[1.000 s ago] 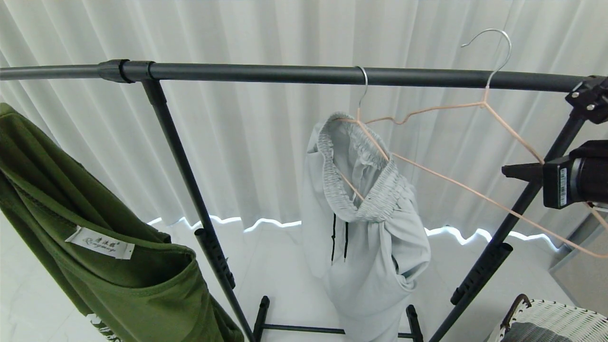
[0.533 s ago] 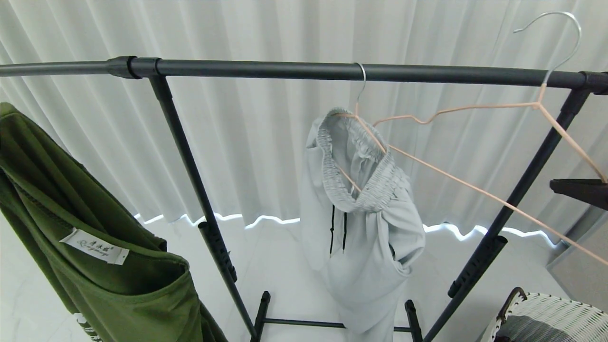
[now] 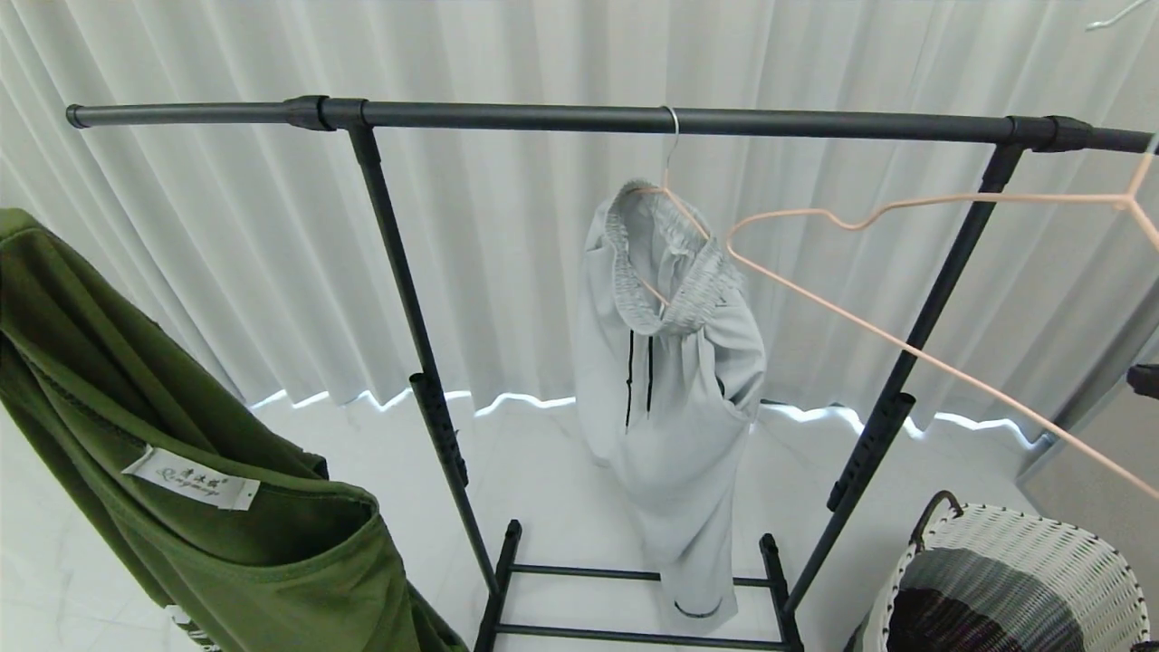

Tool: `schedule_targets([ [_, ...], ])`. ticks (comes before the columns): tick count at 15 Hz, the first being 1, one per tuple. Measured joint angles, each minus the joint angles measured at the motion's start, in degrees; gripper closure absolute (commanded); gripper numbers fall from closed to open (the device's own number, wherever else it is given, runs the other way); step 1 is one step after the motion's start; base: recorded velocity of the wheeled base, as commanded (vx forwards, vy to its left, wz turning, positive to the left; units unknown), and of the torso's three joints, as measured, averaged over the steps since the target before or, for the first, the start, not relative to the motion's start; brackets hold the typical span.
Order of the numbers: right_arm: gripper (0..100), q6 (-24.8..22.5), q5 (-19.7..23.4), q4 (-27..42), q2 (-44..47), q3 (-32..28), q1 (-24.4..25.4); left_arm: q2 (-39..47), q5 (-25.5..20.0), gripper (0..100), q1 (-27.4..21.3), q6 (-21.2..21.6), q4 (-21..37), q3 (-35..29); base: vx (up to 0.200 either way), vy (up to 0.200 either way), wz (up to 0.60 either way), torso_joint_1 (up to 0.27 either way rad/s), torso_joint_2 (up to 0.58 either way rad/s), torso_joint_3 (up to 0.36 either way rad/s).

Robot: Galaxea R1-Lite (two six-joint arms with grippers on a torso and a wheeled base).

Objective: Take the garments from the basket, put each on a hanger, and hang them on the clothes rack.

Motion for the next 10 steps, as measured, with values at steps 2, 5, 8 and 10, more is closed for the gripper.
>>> schedule_targets([
  [2, 100, -0.1, 0.1, -1.7, -0.1, -0.1, 1.1, 0.0, -2.1, 100, 0.0, 0.4, -0.4, 0.5, 0.000, 0.000, 0.00, 0.000, 0.00, 0.000],
  [5, 100, -0.1, 0.0, -4.9, 0.7, -0.1, 5.6, 1.1, -2.2, 100, 0.0, 0.3, -0.4, 0.5, 0.000, 0.000, 0.00, 0.000, 0.00, 0.000],
  [8, 100, 0.1, -0.2, -5.1, 1.3, 0.4, 14.0, 4.6, -2.3, 100, 0.1, -1.9, -0.6, -0.6, 0.000, 0.000, 0.00, 0.000, 0.00, 0.000],
  [10, 100, 0.2, -0.2, -5.0, 1.5, 1.0, 17.8, 8.3, -2.3, 100, 0.1, -6.5, -0.6, -2.3, 0.000, 0.000, 0.00, 0.000, 0.00, 0.000],
])
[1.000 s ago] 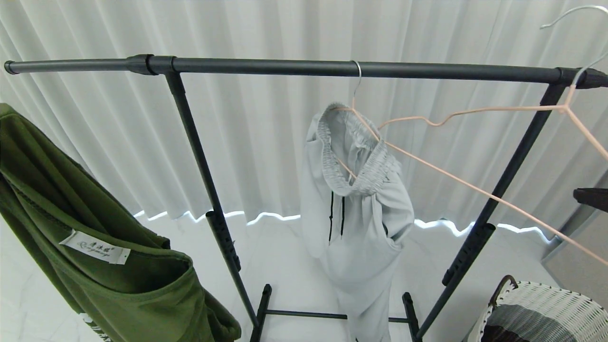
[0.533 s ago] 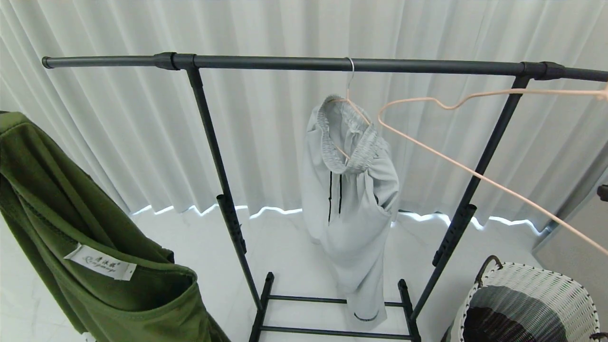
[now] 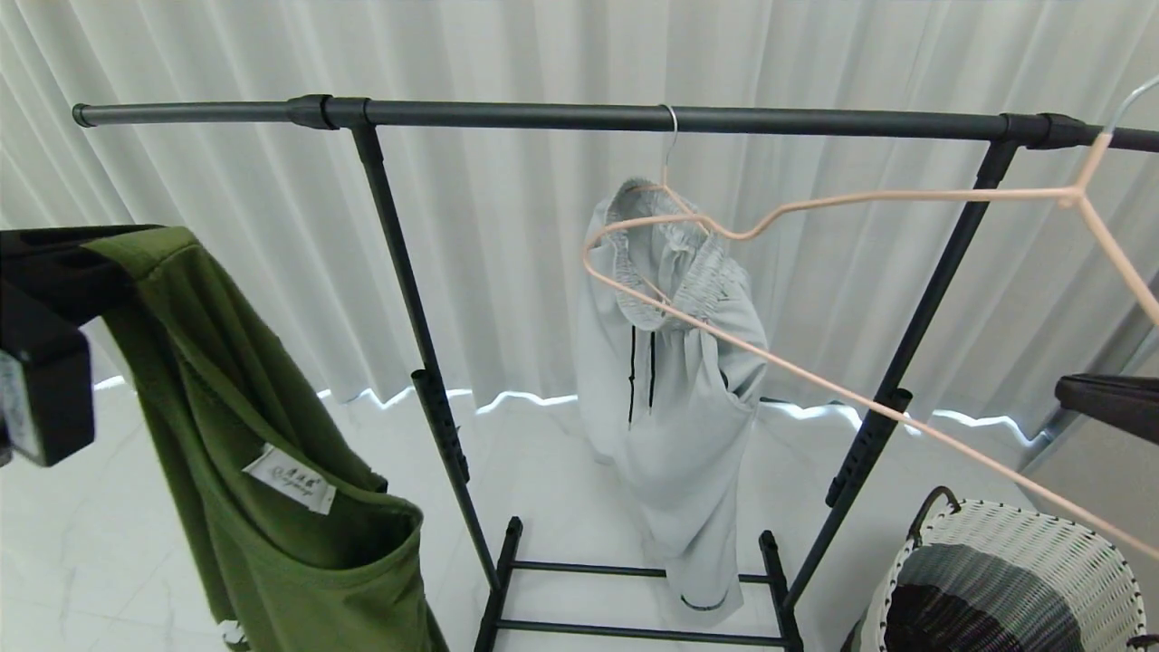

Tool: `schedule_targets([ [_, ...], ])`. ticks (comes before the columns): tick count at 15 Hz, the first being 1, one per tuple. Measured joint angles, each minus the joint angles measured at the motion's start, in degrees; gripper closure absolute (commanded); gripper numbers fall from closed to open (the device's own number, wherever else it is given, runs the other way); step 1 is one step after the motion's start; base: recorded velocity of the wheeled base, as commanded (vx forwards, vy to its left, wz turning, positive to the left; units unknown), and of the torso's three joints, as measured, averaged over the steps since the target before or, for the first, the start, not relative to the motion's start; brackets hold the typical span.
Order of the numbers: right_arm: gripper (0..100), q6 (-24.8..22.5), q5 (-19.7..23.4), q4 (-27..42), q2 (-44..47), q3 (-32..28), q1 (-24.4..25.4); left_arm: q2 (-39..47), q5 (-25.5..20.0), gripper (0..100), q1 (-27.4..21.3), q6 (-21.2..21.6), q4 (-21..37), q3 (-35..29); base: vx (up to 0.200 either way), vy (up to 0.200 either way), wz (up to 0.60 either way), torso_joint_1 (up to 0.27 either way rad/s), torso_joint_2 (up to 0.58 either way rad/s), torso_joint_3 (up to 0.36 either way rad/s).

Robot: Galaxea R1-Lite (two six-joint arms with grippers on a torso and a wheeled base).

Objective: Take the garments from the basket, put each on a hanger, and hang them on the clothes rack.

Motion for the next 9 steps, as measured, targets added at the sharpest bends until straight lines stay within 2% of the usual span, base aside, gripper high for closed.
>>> schedule_targets([
  [2, 100, 1.0, 0.0, 0.0, 0.1, 0.6, 5.1, 5.7, 0.1, 100, 0.0, -7.3, 0.0, -4.2, 0.000, 0.000, 0.00, 0.000, 0.00, 0.000],
  [5, 100, 2.2, 0.1, 0.0, -0.2, 1.1, 8.7, 14.4, 0.1, 100, 0.0, -17.5, -0.1, -12.7, 0.000, 0.000, 0.00, 0.000, 0.00, 0.000],
  [7, 100, 2.3, 0.1, -0.1, -0.2, 1.3, 9.2, 17.8, 0.2, 100, -0.4, -21.8, 0.0, -15.3, 0.000, 0.000, 0.00, 0.000, 0.00, 0.000],
  [9, 100, 2.4, 0.1, -0.5, 0.2, 1.4, 9.3, 20.1, 0.1, 100, -1.4, -24.0, 0.0, -16.6, 0.000, 0.000, 0.00, 0.000, 0.00, 0.000],
])
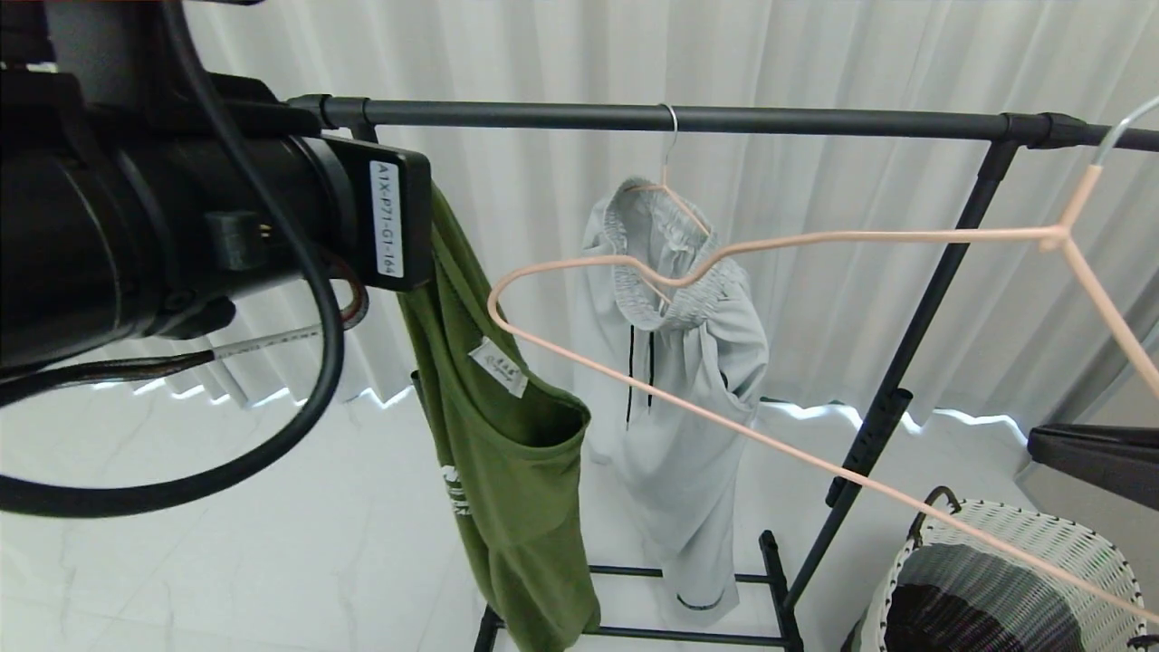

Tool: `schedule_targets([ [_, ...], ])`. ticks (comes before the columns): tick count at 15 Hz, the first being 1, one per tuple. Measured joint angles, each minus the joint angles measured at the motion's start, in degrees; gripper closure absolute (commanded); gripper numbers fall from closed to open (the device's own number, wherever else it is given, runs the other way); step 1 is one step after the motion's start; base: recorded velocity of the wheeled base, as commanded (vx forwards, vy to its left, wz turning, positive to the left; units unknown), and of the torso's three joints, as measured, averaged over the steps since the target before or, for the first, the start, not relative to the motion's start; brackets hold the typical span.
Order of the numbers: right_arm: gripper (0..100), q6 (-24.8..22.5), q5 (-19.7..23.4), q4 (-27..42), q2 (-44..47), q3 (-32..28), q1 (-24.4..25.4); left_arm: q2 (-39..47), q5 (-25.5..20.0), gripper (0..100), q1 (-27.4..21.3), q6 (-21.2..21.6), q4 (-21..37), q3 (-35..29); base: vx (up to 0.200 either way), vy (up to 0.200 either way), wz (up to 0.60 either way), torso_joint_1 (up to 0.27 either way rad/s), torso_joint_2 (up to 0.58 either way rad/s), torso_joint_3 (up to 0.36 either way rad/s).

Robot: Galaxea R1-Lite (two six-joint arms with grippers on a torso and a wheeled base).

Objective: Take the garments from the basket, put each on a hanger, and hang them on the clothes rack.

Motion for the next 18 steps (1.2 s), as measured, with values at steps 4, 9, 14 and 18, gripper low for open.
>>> schedule_targets([
  [4, 100, 0.1, 0.0, -0.1, 1.0, 0.0, 0.2, 2.2, 0.0, 100, -0.7, -2.6, 0.0, -0.7, 0.000, 0.000, 0.00, 0.000, 0.00, 0.000],
  [9, 100, 0.4, -0.2, -3.0, 2.7, 0.0, 0.1, 3.2, 0.0, 100, -1.1, -2.8, 0.0, -0.8, 0.000, 0.000, 0.00, 0.000, 0.00, 0.000],
  [14, 100, 3.5, -2.1, -8.7, 5.9, 0.0, 0.0, 3.5, 0.1, 100, -1.1, -2.9, 0.0, -0.8, 0.000, 0.000, 0.00, 0.000, 0.00, 0.000],
  [18, 100, 3.8, -3.1, -10.8, 8.7, -0.1, 0.7, 4.4, 0.1, 100, -1.0, -4.4, -0.1, -0.9, 0.000, 0.000, 0.00, 0.000, 0.00, 0.000],
])
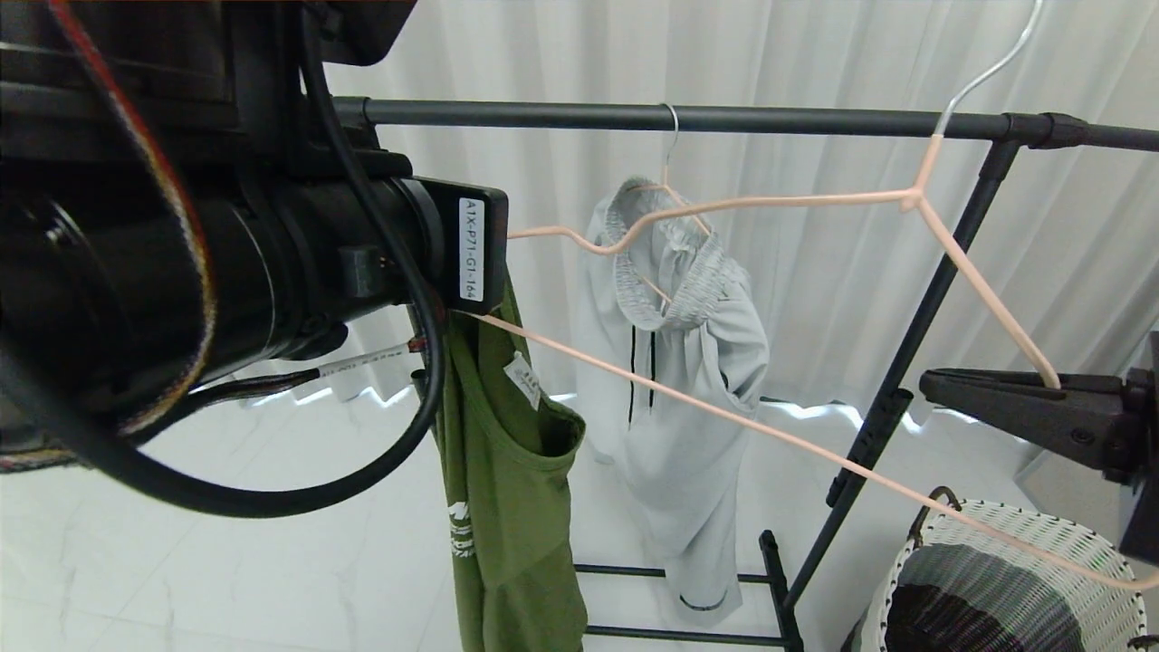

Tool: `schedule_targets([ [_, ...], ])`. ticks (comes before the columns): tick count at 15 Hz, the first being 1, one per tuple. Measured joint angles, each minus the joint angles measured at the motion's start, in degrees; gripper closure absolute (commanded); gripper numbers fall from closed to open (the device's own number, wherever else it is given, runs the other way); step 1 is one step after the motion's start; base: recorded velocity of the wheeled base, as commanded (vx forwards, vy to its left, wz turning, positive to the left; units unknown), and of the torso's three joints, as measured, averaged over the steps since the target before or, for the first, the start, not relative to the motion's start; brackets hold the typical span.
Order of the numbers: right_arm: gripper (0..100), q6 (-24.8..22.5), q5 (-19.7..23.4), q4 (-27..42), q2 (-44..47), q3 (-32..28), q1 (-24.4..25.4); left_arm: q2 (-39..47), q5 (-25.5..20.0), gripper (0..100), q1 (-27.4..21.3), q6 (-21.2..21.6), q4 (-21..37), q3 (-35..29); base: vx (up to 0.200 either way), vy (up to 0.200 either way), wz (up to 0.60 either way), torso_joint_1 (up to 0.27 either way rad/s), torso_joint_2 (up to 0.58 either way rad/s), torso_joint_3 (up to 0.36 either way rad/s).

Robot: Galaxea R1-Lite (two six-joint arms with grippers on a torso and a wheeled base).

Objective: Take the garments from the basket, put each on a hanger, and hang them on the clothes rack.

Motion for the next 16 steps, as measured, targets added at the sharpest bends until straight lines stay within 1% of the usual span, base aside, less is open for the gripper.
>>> schedule_targets([
  [2, 100, 0.2, 0.0, 0.0, 0.3, 0.2, 1.0, 0.8, 0.1, 100, 0.0, -2.0, 0.0, -0.2, 0.000, 0.000, 0.00, 0.000, 0.00, 0.000],
  [3, 100, 0.4, 0.1, 0.0, 0.3, 0.5, 1.4, 1.1, 0.1, 100, 0.1, -2.3, 0.0, -0.3, 0.000, 0.000, 0.00, 0.000, 0.00, 0.000],
  [6, 100, 3.5, 2.5, 0.1, -0.8, 2.0, 2.6, 2.2, 0.1, 100, 2.2, -2.9, 0.0, -0.3, 0.000, 0.000, 0.00, 0.000, 0.00, 0.000],
  [8, 100, 5.4, 5.8, 0.4, -1.9, 2.8, 3.4, 2.7, 0.1, 100, 3.3, -2.9, 0.0, -0.5, 0.000, 0.000, 0.00, 0.000, 0.00, 0.000],
  [11, 100, 7.8, 11.1, 0.5, -3.7, 4.6, 4.5, 3.7, 0.1, 100, 3.7, -3.1, -0.1, -1.4, 0.000, 0.000, 0.00, 0.000, 0.00, 0.000],
  [14, 100, 8.7, 11.4, 0.0, -4.3, 6.0, 4.9, 4.7, 0.1, 100, 3.8, -2.9, -1.9, -1.8, 0.000, 0.000, 0.00, 0.000, 0.00, 0.000],
  [15, 100, 8.8, 10.3, 0.1, -4.4, 7.0, 4.9, 4.9, 0.1, 100, 3.8, -2.8, -2.2, -1.9, 0.000, 0.000, 0.00, 0.000, 0.00, 0.000],
  [16, 100, 8.9, 8.0, 0.1, -4.4, 7.6, 4.8, 5.1, 0.1, 100, 3.8, -2.7, -2.2, -1.7, 0.000, 0.000, 0.00, 0.000, 0.00, 0.000],
])
